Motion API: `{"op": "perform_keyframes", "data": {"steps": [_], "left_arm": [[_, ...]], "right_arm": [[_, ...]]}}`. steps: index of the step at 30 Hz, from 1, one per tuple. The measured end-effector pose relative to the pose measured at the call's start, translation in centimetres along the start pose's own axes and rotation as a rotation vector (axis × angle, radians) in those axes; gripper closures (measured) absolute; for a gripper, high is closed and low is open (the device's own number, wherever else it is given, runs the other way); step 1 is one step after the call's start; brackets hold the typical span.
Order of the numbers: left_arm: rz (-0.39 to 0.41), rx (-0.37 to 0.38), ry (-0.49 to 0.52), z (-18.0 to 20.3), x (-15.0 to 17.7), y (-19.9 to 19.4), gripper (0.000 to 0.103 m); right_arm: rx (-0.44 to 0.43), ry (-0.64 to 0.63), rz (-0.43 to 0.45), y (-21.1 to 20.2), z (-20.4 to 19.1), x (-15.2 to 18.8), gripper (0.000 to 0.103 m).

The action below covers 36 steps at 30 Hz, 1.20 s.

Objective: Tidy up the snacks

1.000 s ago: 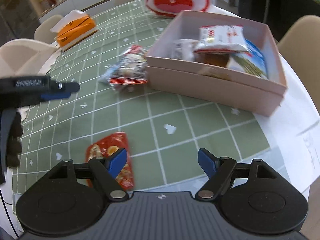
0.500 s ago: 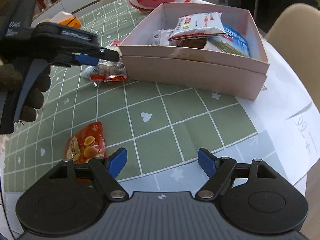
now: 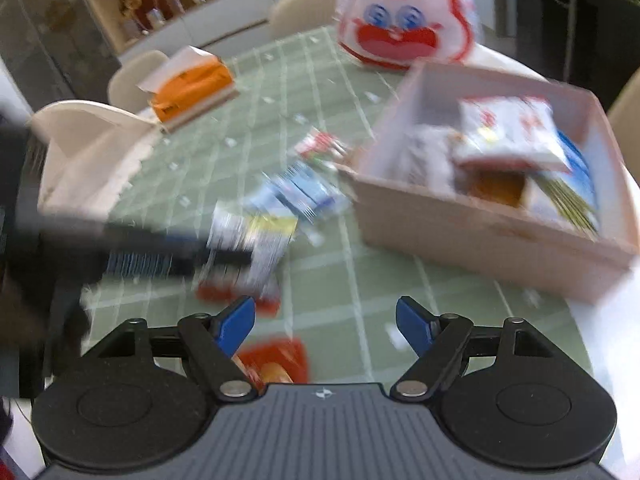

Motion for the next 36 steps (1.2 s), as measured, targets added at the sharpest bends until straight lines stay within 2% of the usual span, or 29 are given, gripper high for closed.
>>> {"op": "perform_keyframes", "data": {"steps": [1,3,4,5,6,11,14,16,21,24,30,34,36], "left_arm": [[0.004,-0.002,-0.019,-0.8,0.5,-0.6,0.062],[0.014,-0.007,-0.042,-1.8,1.2,-1.4,0.062],[0.020,-0.011,-0.049,-2.2,1.5,-1.7,0.062],[0.029,-0.021,-0.057,-2.6,1.8,-2.0,0.062],[0.038,-0.032,-0.061,-2.8,1.9,-2.2,0.061],[0.083,-0.114,-0.020,-3.5,2.1,-2.9,0.054],[0.111,-0.174,0.008,-4.0,2.0,-3.3,0.054],[0.121,-0.210,0.017,-4.5,1.9,-3.3,0.058],[0.134,-0.141,-0.056,-4.9,1.8,-4.5,0.058],[0.146,-0.115,-0.033,-3.7,2.0,-5.4,0.058],[0.058,-0.156,0.074,-1.6,5.2,-5.2,0.058],[0.000,-0.176,0.102,-1.0,6.6,-3.9,0.058],[-0.026,-0.189,0.114,-0.7,7.1,-3.1,0.058]], "right_arm": [[0.006,-0.019,0.000,0.5,-0.5,-0.5,0.024],[0.021,-0.040,-0.021,1.6,-1.2,-0.9,0.031],[0.034,-0.048,-0.044,2.2,-1.3,-0.9,0.043],[0.054,-0.053,-0.071,2.7,-1.3,-0.7,0.050],[0.067,-0.052,-0.082,2.9,-1.2,-0.6,0.050],[0.129,-0.010,-0.119,2.1,0.3,1.2,0.050],[0.156,0.047,-0.143,1.4,1.6,2.6,0.050],[0.166,0.074,-0.144,0.8,2.2,3.5,0.050],[0.212,0.101,-0.117,-0.3,2.9,4.9,0.049],[0.225,0.131,-0.104,-0.9,3.5,5.4,0.048],[0.234,0.103,-0.077,-1.7,3.7,6.4,0.044],[0.230,0.047,-0.057,-1.5,3.3,6.7,0.034],[0.247,-0.004,-0.051,-1.3,2.9,7.0,0.033]]}}
Point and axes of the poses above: each gripper's, at about its wrist camera, not at the fingertips, and y roughly the way its jaws point, z to its right, x to its underside, the point moved 6 cm from there along y, roughly the way its jaws point, and after that the axes turned 6 degrees about -y, right-handed, at the moved point
